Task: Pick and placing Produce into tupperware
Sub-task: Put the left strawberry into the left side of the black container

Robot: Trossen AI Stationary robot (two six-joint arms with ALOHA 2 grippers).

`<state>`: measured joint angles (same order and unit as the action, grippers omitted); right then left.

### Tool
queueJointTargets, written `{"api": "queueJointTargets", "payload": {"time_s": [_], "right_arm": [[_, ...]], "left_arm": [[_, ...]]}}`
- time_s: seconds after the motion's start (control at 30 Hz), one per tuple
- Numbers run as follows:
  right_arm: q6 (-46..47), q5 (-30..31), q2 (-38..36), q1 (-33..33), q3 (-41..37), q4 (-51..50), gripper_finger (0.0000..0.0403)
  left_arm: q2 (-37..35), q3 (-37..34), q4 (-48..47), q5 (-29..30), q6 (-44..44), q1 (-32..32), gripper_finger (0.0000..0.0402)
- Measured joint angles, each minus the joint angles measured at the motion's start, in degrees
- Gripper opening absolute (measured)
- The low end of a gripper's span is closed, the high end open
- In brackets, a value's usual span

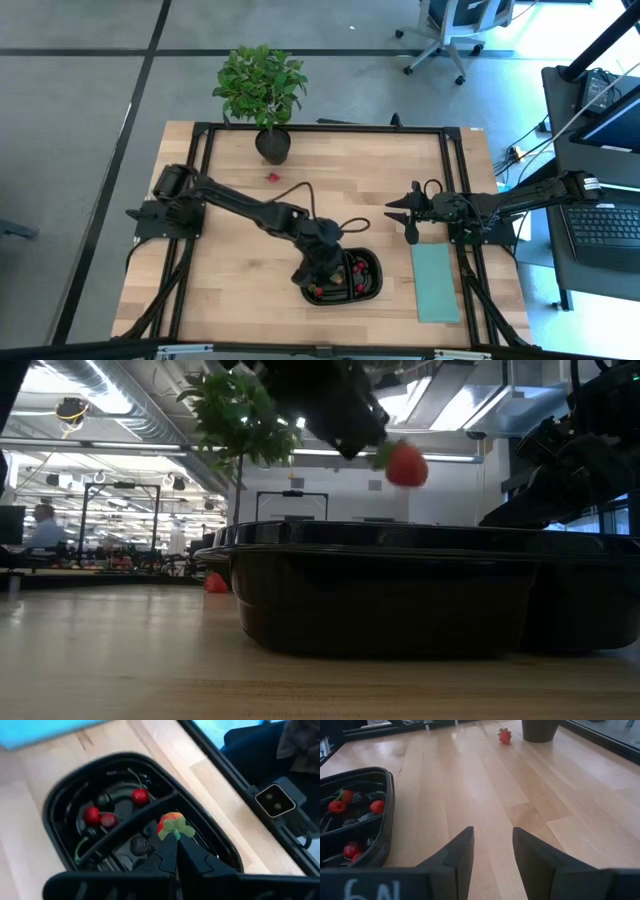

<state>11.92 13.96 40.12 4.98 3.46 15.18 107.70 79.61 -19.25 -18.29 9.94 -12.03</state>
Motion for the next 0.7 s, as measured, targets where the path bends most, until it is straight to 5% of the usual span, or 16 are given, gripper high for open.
{"api": "queueJointTargets", "payload": {"time_s": [0.7], "right_arm": [[-0.1,0.0,0.0,0.0,0.0,-0.1,0.0138]], "left_arm": [[7.2,0.0,-0.9,-0.7,-6.8,1.0,0.0]]}}
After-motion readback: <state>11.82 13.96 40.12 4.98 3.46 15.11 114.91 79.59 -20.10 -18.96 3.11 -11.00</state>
